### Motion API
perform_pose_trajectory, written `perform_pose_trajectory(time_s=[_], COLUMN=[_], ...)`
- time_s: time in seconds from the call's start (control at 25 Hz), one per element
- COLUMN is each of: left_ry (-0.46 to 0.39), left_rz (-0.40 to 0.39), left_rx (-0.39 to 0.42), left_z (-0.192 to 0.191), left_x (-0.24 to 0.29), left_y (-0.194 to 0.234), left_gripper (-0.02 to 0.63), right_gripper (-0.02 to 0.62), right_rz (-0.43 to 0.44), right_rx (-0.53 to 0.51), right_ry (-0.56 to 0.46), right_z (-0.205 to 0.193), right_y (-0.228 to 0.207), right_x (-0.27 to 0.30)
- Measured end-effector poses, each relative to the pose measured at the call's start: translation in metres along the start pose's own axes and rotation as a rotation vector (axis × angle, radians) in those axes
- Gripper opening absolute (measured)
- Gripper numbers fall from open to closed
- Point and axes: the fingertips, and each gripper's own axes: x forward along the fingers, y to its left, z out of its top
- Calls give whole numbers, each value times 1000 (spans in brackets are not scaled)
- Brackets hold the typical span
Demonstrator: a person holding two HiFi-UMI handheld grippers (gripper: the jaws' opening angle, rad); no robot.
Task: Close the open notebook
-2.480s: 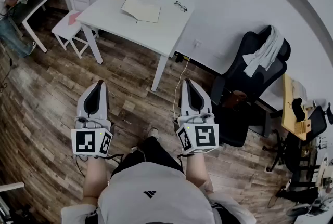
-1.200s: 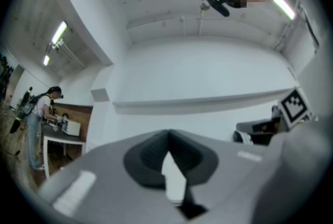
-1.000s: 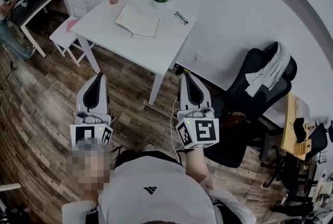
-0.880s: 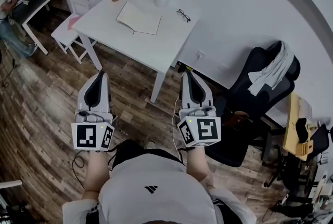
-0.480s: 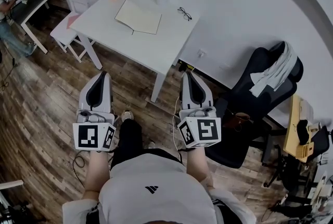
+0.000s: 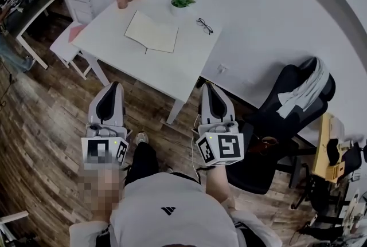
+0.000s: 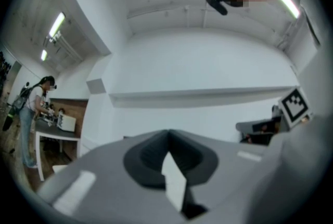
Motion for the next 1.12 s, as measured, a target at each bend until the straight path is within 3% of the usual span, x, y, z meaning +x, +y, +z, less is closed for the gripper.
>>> perform_pose_trajectory(time_s=[0.6,1.12], left_ry=[-23,-6], left_rz=[-79,-96], left_rx=[-12,-12], left_z=[-14,-32], left_x=[127,182], left_y=[79,153], left_gripper=[10,11], right_gripper=[-2,-2], right_rz=[-76,-104], right_rx=[-14,-8], right_ry=[-23,-27], right_z=[-5,-18], right_y=[-12,9], right_x=[132,217])
